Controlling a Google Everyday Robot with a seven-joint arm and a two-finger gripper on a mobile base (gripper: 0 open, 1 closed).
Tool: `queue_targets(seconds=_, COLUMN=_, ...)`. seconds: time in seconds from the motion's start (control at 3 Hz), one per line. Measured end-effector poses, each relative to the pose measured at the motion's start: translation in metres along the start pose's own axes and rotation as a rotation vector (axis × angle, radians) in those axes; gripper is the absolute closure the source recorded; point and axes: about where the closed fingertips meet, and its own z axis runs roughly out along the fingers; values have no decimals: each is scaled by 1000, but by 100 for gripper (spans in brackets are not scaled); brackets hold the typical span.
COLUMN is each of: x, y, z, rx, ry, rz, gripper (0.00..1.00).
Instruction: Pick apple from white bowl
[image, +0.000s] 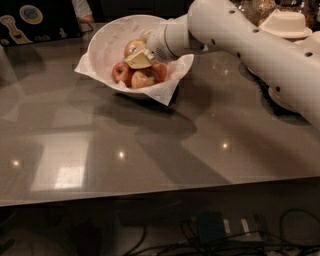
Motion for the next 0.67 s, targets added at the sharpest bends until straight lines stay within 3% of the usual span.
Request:
queue_targets(seconds=0.33, x=0, y=1, z=1, rx=-10, ry=0, rz=-1, gripper=90)
queue_targets(seconds=0.67, x=-8, y=2, z=-2, rx=-40, ry=11, rz=-33, gripper=100)
